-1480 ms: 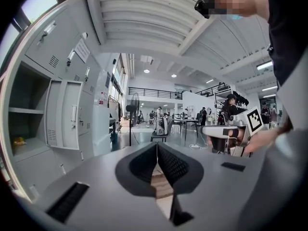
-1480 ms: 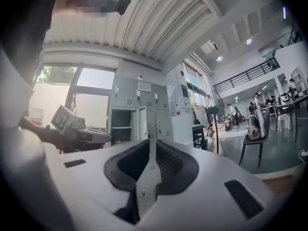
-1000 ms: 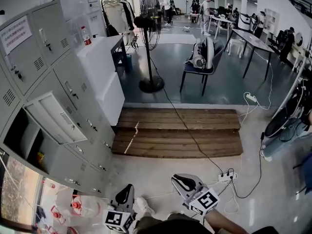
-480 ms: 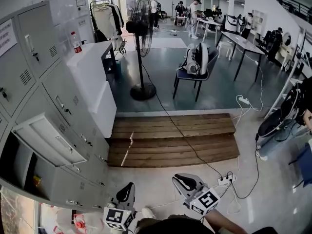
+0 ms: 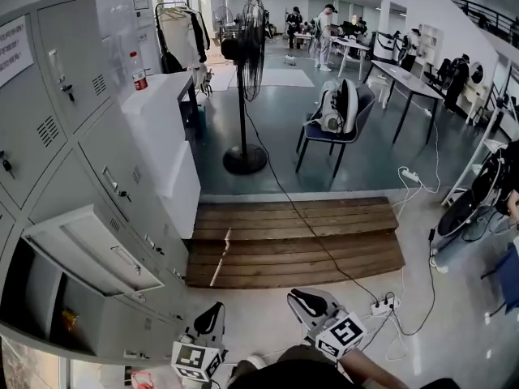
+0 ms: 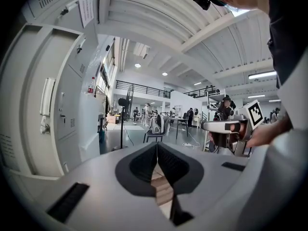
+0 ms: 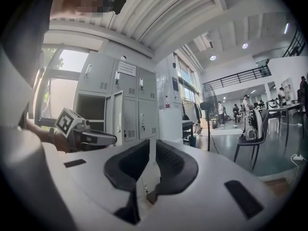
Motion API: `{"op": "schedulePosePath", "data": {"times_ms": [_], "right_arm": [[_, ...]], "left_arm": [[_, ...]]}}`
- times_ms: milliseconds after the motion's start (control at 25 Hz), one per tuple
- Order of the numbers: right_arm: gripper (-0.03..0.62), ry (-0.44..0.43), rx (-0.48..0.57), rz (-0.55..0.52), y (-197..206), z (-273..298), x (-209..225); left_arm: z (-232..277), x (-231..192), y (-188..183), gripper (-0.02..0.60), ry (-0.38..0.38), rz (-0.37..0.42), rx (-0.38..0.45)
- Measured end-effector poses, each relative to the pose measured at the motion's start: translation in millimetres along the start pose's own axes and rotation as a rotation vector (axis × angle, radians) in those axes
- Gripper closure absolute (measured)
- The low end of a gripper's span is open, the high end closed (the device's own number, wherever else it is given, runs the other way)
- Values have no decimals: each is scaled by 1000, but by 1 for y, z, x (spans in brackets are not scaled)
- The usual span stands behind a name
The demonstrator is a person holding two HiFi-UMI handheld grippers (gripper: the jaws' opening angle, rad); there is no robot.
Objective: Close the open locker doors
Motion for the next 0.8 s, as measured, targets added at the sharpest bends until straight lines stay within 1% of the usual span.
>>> {"op": "schedulePosePath", "data": {"times_ms": [160,360,480,560,640,800], "right_arm": [[542,-31,-9,9,3,26,-18],[542,-103,-17,8,3,58,-31],[542,-151,-21,4,0,81,-32],[542,-197,-23,-1,-1,102,-34],[542,-254,-26,-1,-1,125,-37],[542,-398,-36,-20,-6,170,-49]], "left_arm": [[-9,-23,-1,571,-21,-10,-4],[-20,-43,1,572,-79,-36,-17],[-24,-58,3,572,-108,-34,-8],[-27,-67,0,572,-136,-51,-18],[-31,-78,-1,572,-180,-75,-27],[-39,-102,0,572,-282,-87,-8]]}}
Point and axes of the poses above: the fingertips, and each gripper's own axes: z forward along the fingers, x to its right, y out of its underside, the point moved 2 cm from there along -z, backward along the fingers, and after that the axes turned 7 degrees about y, right-handed, at the moved point
